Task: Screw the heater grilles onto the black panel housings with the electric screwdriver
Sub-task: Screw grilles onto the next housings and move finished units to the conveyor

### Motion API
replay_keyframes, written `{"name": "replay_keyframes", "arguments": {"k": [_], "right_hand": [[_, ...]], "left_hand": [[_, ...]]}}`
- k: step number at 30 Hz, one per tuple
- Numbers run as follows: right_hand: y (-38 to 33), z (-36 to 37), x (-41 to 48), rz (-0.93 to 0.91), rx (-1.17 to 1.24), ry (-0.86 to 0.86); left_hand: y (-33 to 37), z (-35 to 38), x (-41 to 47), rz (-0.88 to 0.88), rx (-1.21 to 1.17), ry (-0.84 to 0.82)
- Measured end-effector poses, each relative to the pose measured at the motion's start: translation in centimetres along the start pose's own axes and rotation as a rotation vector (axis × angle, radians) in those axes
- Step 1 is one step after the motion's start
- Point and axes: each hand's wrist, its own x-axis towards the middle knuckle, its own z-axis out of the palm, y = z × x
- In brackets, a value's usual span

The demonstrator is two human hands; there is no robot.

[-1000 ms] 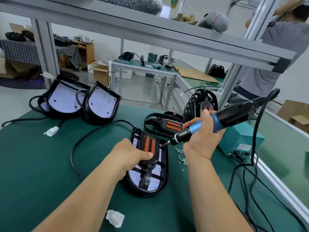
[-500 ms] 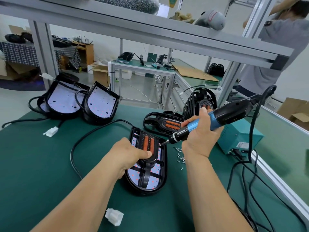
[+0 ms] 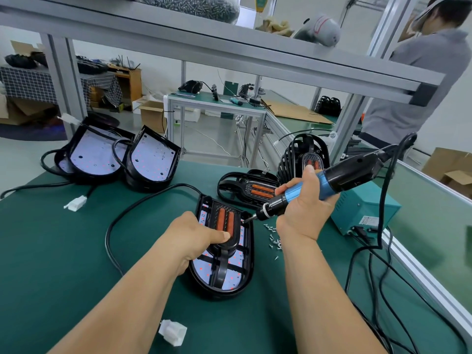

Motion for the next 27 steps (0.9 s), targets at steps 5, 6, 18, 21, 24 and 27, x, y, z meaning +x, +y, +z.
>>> {"name": "replay_keyframes", "arguments": {"k": [5,6,18,21,24,27], "right_hand": [[0.0,-0.4,0.1,0.005,0.021,-0.004],[0.0,-0.5,0.1,0.007,0.022,-0.005],[0.3,-1.7,0.6,0.084,0.090,0.081],[-0.9,-3.0,1.6,0.145,0.182,0.265],[-2.6,-5.0,2.9,0.249,0.300,0.386],[-3.5,-7.2,3.2,0.353,0.327,0.432]], "left_hand": [[-0.1,0.0,0.1,0.005,0.012,0.005],[-0.1,0.0,0.0,0.004,0.015,0.006],[-0.1,-0.1,-0.2,-0.026,-0.003,0.004],[-0.3,-0.2,0.0,-0.039,0.001,0.033],[-0.2,-0.1,-0.1,-0.031,-0.010,0.064],[0.4,0.0,-1.0,0.016,0.001,0.129]]}}
